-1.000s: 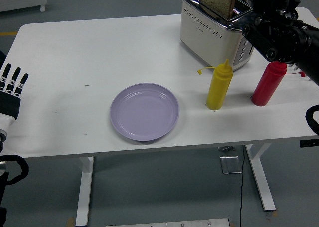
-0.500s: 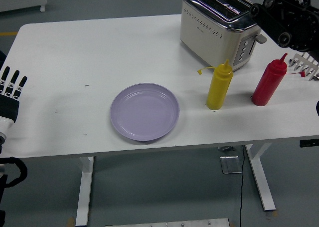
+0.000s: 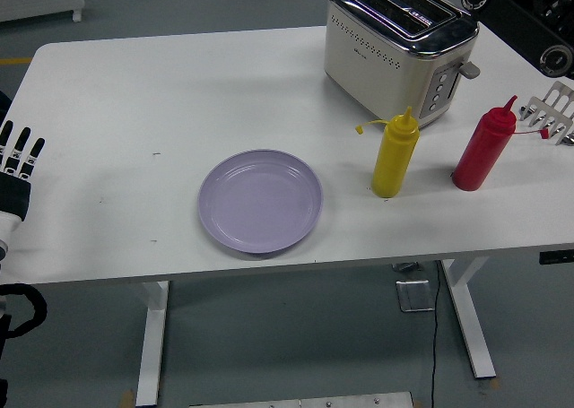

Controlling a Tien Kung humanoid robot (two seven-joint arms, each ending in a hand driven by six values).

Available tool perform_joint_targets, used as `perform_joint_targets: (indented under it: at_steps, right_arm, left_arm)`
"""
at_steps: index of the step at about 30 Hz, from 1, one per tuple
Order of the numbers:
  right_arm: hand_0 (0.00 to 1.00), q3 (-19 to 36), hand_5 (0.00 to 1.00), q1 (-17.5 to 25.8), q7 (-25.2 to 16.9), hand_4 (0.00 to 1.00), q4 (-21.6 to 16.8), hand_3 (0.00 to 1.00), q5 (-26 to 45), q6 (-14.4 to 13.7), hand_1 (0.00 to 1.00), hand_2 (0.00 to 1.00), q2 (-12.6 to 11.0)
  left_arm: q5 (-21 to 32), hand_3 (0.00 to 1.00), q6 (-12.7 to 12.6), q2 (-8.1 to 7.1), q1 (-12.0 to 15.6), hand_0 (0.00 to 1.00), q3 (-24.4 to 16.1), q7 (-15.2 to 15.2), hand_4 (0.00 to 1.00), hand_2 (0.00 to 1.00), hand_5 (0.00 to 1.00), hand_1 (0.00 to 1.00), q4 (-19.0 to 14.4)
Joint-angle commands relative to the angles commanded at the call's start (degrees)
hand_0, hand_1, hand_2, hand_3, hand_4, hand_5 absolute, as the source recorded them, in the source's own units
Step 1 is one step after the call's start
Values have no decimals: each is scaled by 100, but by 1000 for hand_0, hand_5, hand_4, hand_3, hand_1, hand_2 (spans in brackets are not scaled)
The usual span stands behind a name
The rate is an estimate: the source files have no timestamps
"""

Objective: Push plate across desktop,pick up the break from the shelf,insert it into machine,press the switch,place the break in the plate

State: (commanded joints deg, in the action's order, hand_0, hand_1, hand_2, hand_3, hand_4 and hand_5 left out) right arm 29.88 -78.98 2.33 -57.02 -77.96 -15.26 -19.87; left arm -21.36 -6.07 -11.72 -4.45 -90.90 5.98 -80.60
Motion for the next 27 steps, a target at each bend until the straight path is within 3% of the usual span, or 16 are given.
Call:
perform_joint_targets:
  at_steps: [9,17,22,27]
  right_arm:
    - [287,-698,15,110,244,188,-1600,489,511,745,327,387,-231]
    - [293,-1572,15,182,282,165,-2671,492,654,1016,330,389,-132]
    - [293,-1928,15,235,271,165,-2850,492,602,1041,330,389,7]
    - [296,-2099,15,306,290,165,-2669,495,416,927,335,393,171]
  left_arm:
    - [-2,794,-8,15,10,820,-35,2,604,944,998,871,0]
    - [-6,794,-12,30,5,818,-36,4,605,947,998,871,4]
    - [-5,794,-15,41,-13,818,-60,5,605,947,998,871,4]
    - [-7,791,-17,46,-22,818,-96,7,606,947,998,871,4]
